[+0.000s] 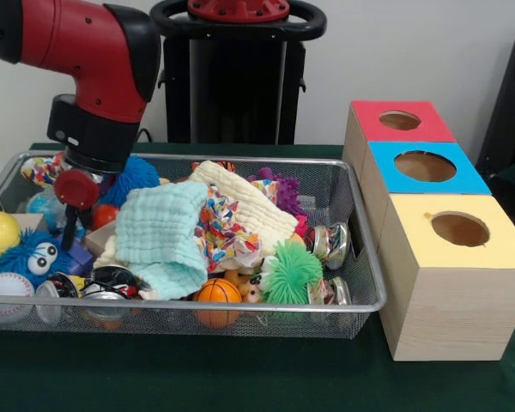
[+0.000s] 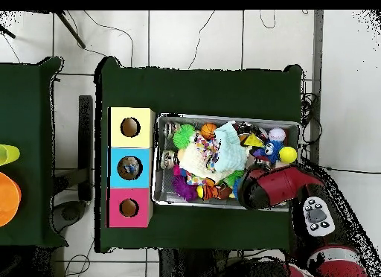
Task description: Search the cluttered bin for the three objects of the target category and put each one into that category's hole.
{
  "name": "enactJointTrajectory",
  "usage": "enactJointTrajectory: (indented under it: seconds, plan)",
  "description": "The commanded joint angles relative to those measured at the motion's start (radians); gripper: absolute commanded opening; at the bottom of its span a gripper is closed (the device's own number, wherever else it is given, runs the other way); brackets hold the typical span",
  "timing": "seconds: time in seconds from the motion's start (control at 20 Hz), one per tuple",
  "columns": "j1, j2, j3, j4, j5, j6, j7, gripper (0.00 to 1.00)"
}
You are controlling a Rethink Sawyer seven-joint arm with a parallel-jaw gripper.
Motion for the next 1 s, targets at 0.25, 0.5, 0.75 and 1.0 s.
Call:
enactJointTrajectory:
  seconds: [0.25,0.5,0.75,1.0]
  plan:
    - [0.082,-0.022,-0.105,0.008,0.123,-0.015,0.342,1.00]
    - [0.075,-0.031,-0.111,0.012,0.156,-0.003,0.296,1.00]
    - [0.111,0.041,-0.178,-0.051,0.182,-0.058,0.339,1.00]
    - [0.111,0.067,-0.205,-0.059,0.215,-0.144,0.367,0.00]
